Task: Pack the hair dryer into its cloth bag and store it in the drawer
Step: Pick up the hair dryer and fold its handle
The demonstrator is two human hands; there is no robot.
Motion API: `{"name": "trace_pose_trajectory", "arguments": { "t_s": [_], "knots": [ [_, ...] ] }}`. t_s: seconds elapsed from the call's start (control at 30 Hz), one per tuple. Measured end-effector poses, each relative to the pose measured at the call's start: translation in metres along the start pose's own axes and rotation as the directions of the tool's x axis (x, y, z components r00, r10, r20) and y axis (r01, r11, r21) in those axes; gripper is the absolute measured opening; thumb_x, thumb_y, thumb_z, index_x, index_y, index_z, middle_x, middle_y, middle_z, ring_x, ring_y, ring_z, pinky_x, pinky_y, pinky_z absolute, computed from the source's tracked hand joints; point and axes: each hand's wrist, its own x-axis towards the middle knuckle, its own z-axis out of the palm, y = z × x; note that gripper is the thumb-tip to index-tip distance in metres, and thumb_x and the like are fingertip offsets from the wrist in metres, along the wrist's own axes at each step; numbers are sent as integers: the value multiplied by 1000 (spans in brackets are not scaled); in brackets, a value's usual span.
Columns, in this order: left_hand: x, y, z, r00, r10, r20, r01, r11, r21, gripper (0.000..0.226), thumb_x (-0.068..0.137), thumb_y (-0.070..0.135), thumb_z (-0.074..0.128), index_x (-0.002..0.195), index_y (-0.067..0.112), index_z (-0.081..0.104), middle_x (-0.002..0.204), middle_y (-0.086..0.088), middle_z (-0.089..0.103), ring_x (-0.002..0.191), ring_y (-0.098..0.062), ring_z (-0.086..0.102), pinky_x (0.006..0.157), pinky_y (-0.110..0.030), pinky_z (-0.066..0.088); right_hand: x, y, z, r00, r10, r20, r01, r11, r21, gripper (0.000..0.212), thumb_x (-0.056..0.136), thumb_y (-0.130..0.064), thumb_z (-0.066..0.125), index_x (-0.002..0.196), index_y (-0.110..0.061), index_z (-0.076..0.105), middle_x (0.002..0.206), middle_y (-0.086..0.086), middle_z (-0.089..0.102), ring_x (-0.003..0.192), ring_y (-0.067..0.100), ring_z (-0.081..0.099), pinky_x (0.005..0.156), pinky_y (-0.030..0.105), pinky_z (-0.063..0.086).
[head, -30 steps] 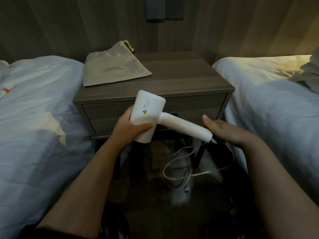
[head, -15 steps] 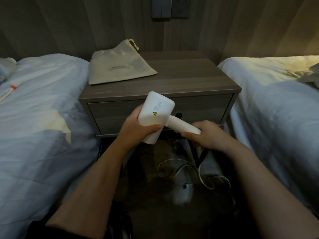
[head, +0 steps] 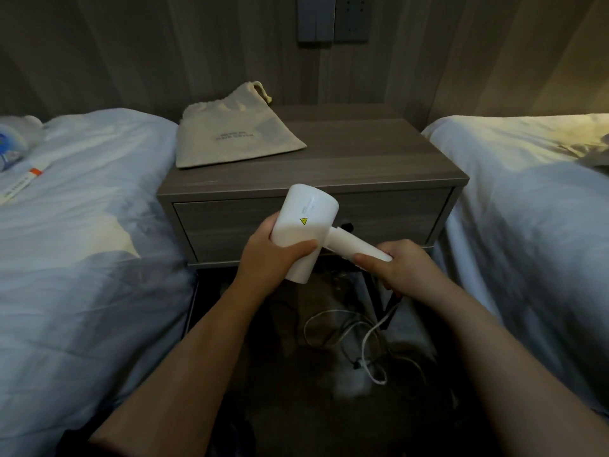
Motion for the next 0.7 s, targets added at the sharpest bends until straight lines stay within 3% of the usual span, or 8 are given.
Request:
{"name": "trace_pose_trajectory", "arguments": {
  "t_s": [0.23, 0.4, 0.53, 0.63, 0.7],
  "knots": [
    [-5, 3, 5, 1000, -25, -8, 25, 999, -42, 64, 73, 24, 75, 131, 21, 47, 114, 5, 54, 99, -12, 53, 75, -24, 44, -7, -2, -4, 1000, 10, -21, -10, 1000, 8, 42, 82, -50, 59, 84, -9, 68, 59, 3, 57, 52, 14, 53, 60, 37, 50],
    [-17, 5, 22, 971, -237, -45, 209, 919, -335, 77, 61, 47, 74, 130, 28, 45, 119, 0, 57, 103, -21, 60, 84, -45, 54, -10, -13, 14, 993, 21, -114, 14, 955, 296, 35, 87, -43, 55, 70, -14, 61, 53, 2, 56, 34, 3, 52, 37, 20, 43],
    [-10, 11, 11, 979, -202, 31, 204, 956, -209, 56, 80, 35, 67, 128, 22, 43, 115, 0, 55, 98, -17, 58, 83, -39, 52, -8, -15, 4, 998, 3, -68, 19, 950, 313, 37, 87, -44, 56, 75, -10, 63, 53, 4, 57, 35, 5, 52, 37, 22, 44],
    [-4, 17, -2, 953, -245, 178, 293, 891, -346, 46, 80, 38, 63, 121, 28, 44, 115, -7, 59, 96, -21, 61, 75, -38, 53, -7, -15, -6, 999, -38, -5, 38, 967, 251, 33, 86, -42, 57, 66, -17, 59, 49, 1, 56, 30, 6, 48, 37, 23, 40],
    [-6, 20, -2, 955, -262, 137, 296, 864, -407, 44, 82, 35, 62, 121, 30, 42, 111, -7, 59, 94, -23, 61, 70, -38, 53, -8, -15, -7, 997, -65, 28, 57, 971, 234, 34, 87, -43, 56, 65, -17, 58, 49, 2, 56, 30, 6, 48, 39, 23, 40]
  ]
}}
